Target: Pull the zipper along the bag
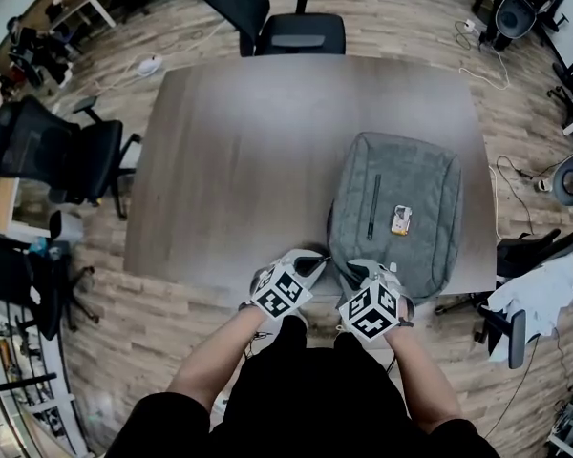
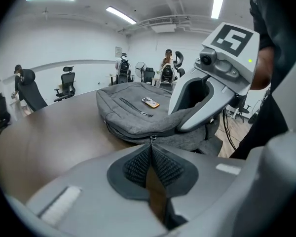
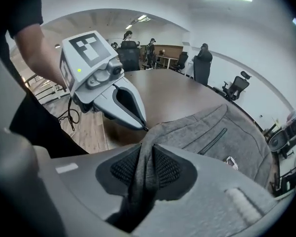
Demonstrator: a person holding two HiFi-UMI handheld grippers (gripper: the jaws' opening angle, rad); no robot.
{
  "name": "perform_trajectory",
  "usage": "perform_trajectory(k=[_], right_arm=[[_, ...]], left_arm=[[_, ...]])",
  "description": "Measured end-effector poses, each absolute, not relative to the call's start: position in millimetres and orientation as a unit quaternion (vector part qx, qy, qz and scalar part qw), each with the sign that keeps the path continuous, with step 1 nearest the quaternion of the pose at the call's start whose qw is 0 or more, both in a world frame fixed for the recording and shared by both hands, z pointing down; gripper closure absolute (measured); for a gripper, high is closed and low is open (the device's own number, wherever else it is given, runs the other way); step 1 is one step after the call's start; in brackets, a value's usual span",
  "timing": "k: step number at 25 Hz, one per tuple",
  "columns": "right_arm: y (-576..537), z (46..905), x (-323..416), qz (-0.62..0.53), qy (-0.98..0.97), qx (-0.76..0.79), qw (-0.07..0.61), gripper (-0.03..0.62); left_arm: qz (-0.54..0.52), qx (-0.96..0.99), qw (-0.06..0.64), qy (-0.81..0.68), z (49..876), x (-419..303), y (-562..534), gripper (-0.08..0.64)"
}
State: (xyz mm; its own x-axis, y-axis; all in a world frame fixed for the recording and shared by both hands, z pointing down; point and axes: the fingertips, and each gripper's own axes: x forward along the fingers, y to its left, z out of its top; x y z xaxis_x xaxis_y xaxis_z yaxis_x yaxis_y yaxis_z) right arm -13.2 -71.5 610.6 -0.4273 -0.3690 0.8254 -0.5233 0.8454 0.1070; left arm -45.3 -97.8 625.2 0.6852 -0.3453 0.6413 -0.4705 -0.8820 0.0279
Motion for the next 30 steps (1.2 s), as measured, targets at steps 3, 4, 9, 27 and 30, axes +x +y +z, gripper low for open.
perform_trajectory(k=[3, 4, 9, 27, 30], right_arm=[[-70, 604, -13, 0.062, -0.842, 0.265, 0.465, 0.518], [-70, 602, -13, 0.057, -0.843, 0.264, 0.465, 0.52], [-63, 591, -6, 0.038, -0.848, 0.261, 0.459, 0.523], [-56, 601, -7, 0.013, -0.849, 0.262, 0.458, 0.518], [-57, 607, -7, 0.012, -0.85, 0.262, 0.456, 0.508]], left_arm=[[0.305, 0.917, 0.114, -0.23, 626, -47, -107, 0.528], [0.3, 0.916, 0.125, -0.235, 626, -49, -111, 0.528], [0.297, 0.91, 0.152, -0.247, 630, -53, -134, 0.526], [0.337, 0.882, 0.148, -0.294, 647, -51, -231, 0.502], [0.337, 0.881, 0.152, -0.295, 647, -49, -228, 0.508]])
